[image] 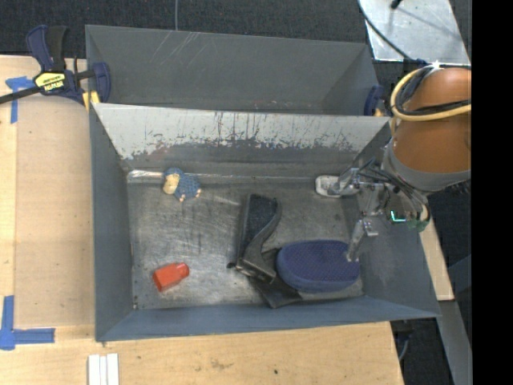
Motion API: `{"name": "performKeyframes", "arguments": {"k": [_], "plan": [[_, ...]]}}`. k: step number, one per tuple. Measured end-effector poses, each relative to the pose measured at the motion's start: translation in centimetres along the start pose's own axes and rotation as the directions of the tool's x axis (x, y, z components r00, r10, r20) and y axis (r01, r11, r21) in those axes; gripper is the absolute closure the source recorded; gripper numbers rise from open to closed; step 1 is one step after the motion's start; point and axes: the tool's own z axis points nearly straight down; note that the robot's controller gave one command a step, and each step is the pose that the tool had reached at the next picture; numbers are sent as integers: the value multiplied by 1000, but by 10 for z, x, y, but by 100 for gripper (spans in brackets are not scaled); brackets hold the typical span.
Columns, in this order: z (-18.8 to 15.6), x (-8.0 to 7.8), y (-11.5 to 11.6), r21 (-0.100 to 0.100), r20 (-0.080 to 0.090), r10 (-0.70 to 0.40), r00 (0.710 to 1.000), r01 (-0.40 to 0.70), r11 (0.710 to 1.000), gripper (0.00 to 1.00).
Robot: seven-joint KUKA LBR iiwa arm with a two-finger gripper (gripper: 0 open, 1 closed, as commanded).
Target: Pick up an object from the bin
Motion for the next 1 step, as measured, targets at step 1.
{"name": "performKeyframes", "arguments": {"k": [1], "plan": [[111, 25, 58, 6, 13, -158, 987, 158, 987, 0]]}}
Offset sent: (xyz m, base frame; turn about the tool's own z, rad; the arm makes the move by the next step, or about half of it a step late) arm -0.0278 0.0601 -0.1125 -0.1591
